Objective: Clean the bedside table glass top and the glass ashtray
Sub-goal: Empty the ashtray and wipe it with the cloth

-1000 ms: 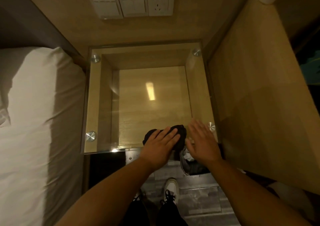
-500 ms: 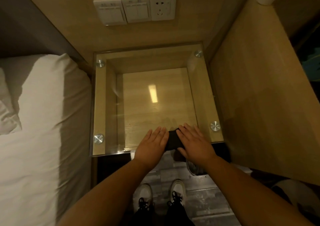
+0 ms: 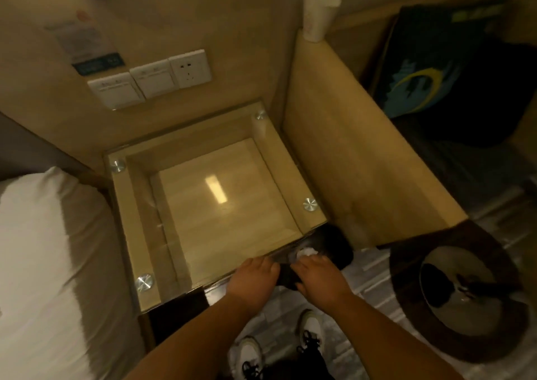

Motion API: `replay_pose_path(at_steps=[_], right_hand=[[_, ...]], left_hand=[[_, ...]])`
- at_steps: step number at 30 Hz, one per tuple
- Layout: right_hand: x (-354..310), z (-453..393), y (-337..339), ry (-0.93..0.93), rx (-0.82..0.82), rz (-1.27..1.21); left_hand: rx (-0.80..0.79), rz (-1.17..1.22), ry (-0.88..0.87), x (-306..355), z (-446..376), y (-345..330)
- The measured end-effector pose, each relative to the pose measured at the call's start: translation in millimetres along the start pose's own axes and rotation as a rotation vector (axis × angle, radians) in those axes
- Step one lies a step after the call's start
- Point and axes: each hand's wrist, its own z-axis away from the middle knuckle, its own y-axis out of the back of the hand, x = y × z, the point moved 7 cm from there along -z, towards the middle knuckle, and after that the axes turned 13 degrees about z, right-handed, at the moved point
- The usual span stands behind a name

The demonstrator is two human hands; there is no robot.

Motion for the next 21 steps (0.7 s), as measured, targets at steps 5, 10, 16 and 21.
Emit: replay_pose_path(at_steps=[5,10,16,21], right_hand=[[52,78,29,-0.216,0.014,-0.081],[142,195,58,-0.507,0.012,-0.14],[248,364,49,-0.77,0.048,-0.111],[324,484,4,-0.886,0.033,-0.135]], left_hand=[[-0.067,-0.147,-0.198,96,-14,33],[-0.041,-0.226,-0.404,227,-55,48],[-0.049,-0.301,-0.693,420,-89,31],[-0.07,-0.291,-0.793,563,-114,-18]])
